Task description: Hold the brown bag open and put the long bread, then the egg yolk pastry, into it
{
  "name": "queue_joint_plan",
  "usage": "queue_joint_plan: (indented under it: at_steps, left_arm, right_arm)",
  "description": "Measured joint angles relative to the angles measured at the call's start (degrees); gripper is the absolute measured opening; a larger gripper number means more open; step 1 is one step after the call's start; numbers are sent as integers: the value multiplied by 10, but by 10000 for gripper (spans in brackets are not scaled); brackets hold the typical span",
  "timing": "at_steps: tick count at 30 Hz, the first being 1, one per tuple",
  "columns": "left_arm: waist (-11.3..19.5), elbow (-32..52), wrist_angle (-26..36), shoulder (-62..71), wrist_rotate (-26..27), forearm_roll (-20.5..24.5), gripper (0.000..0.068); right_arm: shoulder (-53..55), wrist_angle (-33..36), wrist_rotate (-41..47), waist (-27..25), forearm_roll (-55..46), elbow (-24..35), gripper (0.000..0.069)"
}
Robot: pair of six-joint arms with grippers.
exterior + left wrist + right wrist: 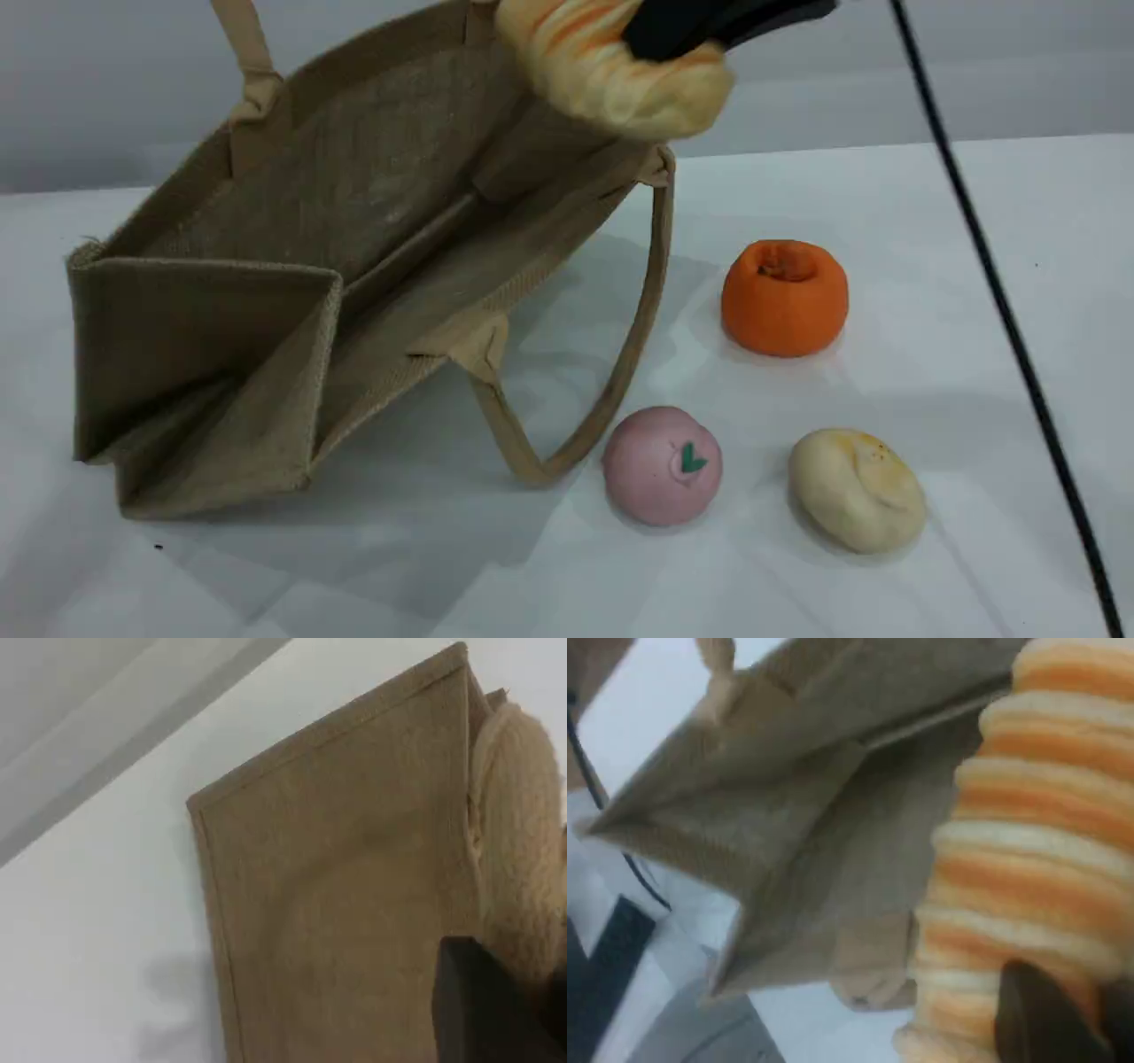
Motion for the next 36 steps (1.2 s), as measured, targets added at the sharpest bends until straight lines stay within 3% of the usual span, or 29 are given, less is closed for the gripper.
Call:
queue_joint_plan:
  at_steps: [13, 17, 28, 36]
  left_arm:
    - [0, 0, 1, -1, 0, -4, 87]
    - [0, 0, 1, -1, 0, -30, 87]
    - [-1, 0, 0, -1, 0, -48, 87]
    - [-1, 0, 2, -1, 0, -64, 87]
  right_arm:
    - [94, -112, 17, 107, 43, 0, 49]
    - [109, -162, 16, 129, 71, -6, 48]
    - [168, -240, 16, 129, 80, -84, 48]
    - [192, -220, 15, 129, 90, -109, 48]
